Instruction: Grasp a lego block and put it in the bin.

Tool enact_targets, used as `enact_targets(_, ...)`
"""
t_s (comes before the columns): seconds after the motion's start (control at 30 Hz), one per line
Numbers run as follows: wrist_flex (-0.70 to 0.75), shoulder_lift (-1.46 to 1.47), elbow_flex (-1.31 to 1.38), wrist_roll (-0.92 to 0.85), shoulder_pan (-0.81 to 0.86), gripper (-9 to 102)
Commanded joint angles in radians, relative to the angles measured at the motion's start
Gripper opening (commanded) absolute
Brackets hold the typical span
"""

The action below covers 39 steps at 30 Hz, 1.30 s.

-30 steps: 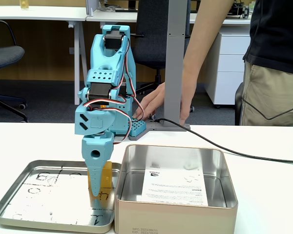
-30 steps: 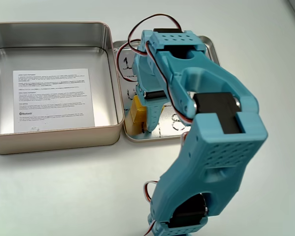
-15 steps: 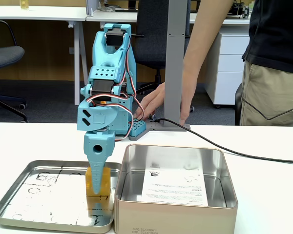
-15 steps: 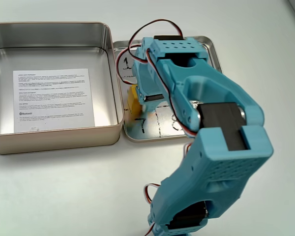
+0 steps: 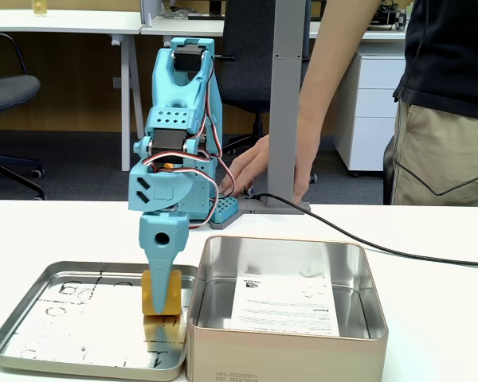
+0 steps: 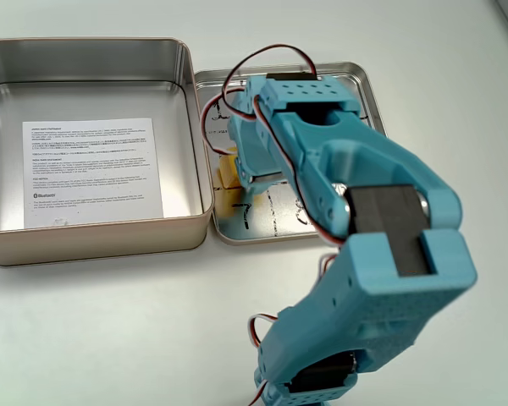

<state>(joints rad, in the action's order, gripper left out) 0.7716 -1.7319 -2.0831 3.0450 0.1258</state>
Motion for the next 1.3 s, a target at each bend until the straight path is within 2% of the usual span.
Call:
enact_targets(0.0, 0.058, -0.109, 0.014, 0.023, 0.008, 0)
enact_targets(0.2, 0.186, -0.29, 0.12, 0.032, -0.021, 0)
enact_targets(0.47, 0.331, -0.298, 0.434, 0.04, -0.224, 0)
enact_targets(0.87, 0.388, -0.026, 0.853, 0.031, -0.459, 0)
enact_targets(1.27, 0.393, 0.244, 0.908, 0.005, -0.525, 0)
